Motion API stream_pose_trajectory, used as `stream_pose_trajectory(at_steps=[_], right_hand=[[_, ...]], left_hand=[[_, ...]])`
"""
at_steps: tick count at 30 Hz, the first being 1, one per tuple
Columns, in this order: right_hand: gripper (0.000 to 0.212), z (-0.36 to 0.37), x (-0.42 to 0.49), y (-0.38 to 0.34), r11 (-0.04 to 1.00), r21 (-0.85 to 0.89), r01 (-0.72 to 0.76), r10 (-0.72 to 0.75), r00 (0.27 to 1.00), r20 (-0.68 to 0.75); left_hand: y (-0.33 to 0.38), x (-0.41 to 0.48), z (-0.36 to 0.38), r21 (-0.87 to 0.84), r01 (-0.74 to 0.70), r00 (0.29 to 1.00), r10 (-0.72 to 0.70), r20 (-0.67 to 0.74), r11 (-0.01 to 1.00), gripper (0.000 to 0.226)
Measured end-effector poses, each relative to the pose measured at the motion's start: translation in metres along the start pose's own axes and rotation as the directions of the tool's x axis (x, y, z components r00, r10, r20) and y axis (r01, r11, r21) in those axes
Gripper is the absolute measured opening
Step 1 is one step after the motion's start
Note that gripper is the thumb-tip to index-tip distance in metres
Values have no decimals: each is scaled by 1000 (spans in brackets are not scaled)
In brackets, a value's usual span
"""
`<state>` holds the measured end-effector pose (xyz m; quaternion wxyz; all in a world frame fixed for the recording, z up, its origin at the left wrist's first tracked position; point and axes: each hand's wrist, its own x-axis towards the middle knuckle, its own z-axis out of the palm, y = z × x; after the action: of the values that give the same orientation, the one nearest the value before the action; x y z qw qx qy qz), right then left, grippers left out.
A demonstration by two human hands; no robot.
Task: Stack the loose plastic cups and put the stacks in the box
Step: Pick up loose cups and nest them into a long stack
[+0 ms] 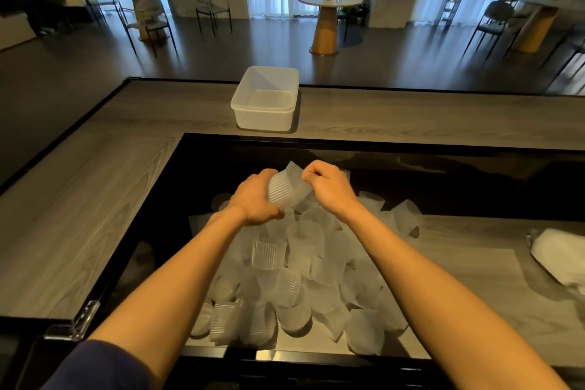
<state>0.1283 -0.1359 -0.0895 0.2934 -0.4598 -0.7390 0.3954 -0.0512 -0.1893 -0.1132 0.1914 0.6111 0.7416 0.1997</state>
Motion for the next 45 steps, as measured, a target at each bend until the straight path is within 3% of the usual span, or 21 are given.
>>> stream_pose_trajectory(at_steps=[4, 6, 10, 12, 14, 17, 20, 26, 30, 33, 36, 40, 45], right_hand=[[18, 0, -7, 3, 988, 154, -32, 41, 998, -55], [18, 1, -12, 4, 989, 147, -10, 13, 1000, -21], [24, -1, -24, 0, 996, -17, 82, -77, 974, 213], [33, -2, -28, 4, 996, -28, 89, -81, 970, 230], [35, -1, -31, 14, 979, -171, 110, -73, 975, 210], [38, 4, -36, 34, 884, -453, 114, 35, 951, 308], [47, 11, -41, 43, 820, -558, 126, 117, 918, 379], [15, 18, -42, 48, 792, -593, 144, 103, 926, 363], [15, 5, -35, 38, 883, -456, 112, 23, 960, 280], [12, -9, -30, 30, 967, -251, 50, -23, 994, 111], [9, -17, -26, 25, 999, 33, -43, 45, 998, -51], [11, -15, -28, 20, 927, 323, -188, 205, 979, -17], [15, -14, -34, 15, 864, 469, -181, 190, 981, 28]], left_hand=[[5, -1, 4, -87, -24, 1000, 23, -8, 996, 88], [8, -2, 5, -106, -20, 1000, 19, -17, 994, 88], [6, -2, 5, -83, 6, 999, -9, -33, 997, 92], [1, -4, 6, -75, 12, 1000, -13, -15, 997, 92], [-7, -8, 7, -54, 30, 1000, -29, 8, 998, 92], [-15, -13, 9, -27, 71, 997, -71, 10, 997, 94], [-18, -15, 10, -17, 84, 996, -84, 15, 996, 94], [-22, -14, 11, -9, 88, 996, -88, 11, 996, 95], [-26, -13, 4, 23, 118, 993, -119, 8, 993, 96], [-29, -12, -1, 16, 130, 991, -130, -6, 991, 96], [-27, -11, -4, 0, 100, 995, -100, -9, 995, 96], [-13, -8, -3, -56, 9, 1000, -8, 11, 998, 93], [4, -10, 0, -34, -96, 991, 99, 88, 995, 92]])
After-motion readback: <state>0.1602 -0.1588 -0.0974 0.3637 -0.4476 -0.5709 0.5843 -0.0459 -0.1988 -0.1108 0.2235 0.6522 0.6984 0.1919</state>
